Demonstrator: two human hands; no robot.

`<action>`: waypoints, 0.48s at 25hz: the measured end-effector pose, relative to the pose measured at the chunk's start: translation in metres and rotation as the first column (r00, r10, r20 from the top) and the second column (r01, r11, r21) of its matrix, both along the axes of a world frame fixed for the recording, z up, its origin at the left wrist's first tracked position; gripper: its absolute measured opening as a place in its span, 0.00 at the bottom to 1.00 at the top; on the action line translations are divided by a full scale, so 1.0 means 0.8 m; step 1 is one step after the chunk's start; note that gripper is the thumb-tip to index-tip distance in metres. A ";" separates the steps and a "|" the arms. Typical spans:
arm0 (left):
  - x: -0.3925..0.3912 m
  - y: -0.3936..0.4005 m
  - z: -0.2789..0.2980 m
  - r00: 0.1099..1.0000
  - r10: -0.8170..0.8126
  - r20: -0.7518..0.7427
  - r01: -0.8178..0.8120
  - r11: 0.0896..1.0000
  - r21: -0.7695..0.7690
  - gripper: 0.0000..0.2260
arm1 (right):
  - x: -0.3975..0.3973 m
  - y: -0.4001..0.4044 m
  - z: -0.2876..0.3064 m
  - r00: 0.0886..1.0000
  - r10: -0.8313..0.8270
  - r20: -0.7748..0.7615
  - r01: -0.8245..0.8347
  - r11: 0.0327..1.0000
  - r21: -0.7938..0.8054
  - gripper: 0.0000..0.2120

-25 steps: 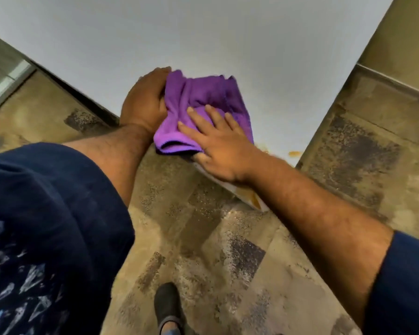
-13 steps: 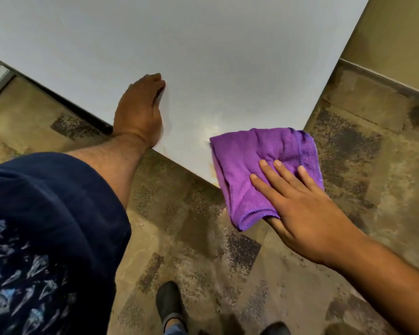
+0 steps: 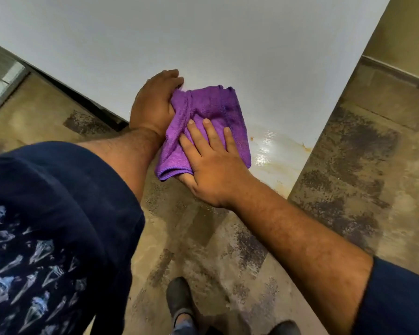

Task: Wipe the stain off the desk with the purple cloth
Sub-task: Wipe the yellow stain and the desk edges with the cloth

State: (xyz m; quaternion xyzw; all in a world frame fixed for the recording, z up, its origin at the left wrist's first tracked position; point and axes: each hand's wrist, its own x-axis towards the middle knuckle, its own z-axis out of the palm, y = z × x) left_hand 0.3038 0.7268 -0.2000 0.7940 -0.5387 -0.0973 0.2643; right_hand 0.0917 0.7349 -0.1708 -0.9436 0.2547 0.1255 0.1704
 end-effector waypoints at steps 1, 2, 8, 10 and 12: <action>0.000 0.000 -0.001 1.000 -0.005 0.008 0.005 1.000 -0.005 0.24 | -0.013 0.004 0.001 0.999 -0.003 0.033 0.003 1.000 0.000 0.36; -0.001 -0.001 -0.003 1.000 -0.001 0.014 0.001 1.000 -0.009 0.24 | -0.030 0.008 0.001 0.998 0.007 0.055 -0.007 1.000 -0.002 0.34; -0.003 0.002 -0.015 0.998 0.036 0.046 -0.033 0.998 -0.055 0.19 | -0.180 0.010 0.002 0.996 0.090 -0.026 -0.092 0.990 -0.102 0.29; -0.002 0.003 -0.014 0.999 0.037 0.039 -0.035 0.998 -0.061 0.19 | -0.191 0.006 0.008 0.996 0.078 -0.044 -0.082 0.991 -0.109 0.28; -0.002 0.004 -0.012 0.999 0.035 0.025 -0.033 0.997 -0.065 0.19 | -0.189 0.011 0.014 0.998 0.043 -0.049 -0.047 0.994 -0.099 0.26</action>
